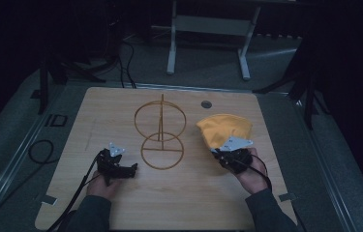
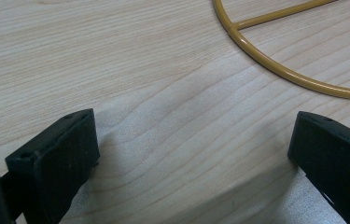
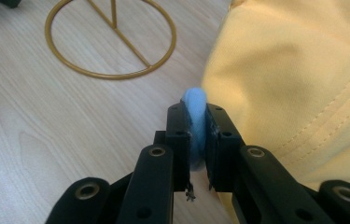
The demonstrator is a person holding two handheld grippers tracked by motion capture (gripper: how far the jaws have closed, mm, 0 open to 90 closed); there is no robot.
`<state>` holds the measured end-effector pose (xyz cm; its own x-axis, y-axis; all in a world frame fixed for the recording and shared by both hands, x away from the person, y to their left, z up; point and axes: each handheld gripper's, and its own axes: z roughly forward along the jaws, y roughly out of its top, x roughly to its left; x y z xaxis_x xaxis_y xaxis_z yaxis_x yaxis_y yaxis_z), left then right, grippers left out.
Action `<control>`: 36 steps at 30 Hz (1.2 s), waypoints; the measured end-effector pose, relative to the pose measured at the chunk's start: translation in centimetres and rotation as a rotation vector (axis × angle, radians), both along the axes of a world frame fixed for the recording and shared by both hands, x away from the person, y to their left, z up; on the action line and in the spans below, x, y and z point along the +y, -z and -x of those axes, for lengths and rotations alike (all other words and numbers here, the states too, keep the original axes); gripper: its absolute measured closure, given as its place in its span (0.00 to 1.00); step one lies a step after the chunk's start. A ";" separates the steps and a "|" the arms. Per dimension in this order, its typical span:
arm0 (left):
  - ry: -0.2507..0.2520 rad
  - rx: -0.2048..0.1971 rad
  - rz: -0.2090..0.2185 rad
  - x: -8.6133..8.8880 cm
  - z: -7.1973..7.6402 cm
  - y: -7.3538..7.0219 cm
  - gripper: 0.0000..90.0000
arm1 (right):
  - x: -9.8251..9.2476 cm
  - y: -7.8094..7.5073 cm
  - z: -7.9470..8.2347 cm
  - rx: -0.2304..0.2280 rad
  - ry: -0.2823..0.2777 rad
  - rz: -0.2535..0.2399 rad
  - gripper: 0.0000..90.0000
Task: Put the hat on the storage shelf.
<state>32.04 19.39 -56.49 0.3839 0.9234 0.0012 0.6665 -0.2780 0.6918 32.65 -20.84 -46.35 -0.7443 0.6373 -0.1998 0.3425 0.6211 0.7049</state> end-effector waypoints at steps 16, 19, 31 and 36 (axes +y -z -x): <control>-0.003 0.000 0.004 0.0 0.0 0.0 0.02 | -2.1 -3.8 -2.1 -0.057 0.044 0.005 0.91; -0.003 -0.002 0.004 0.0 0.0 0.0 0.02 | -2.5 -4.9 -3.1 -0.069 0.057 0.008 0.91; -0.002 0.000 0.004 0.0 0.0 0.0 0.02 | -3.6 -7.1 -4.7 -0.086 0.094 0.033 0.91; -0.003 0.001 0.004 0.0 0.0 0.0 0.02 | -4.6 -8.2 -4.2 -0.104 0.099 0.012 0.91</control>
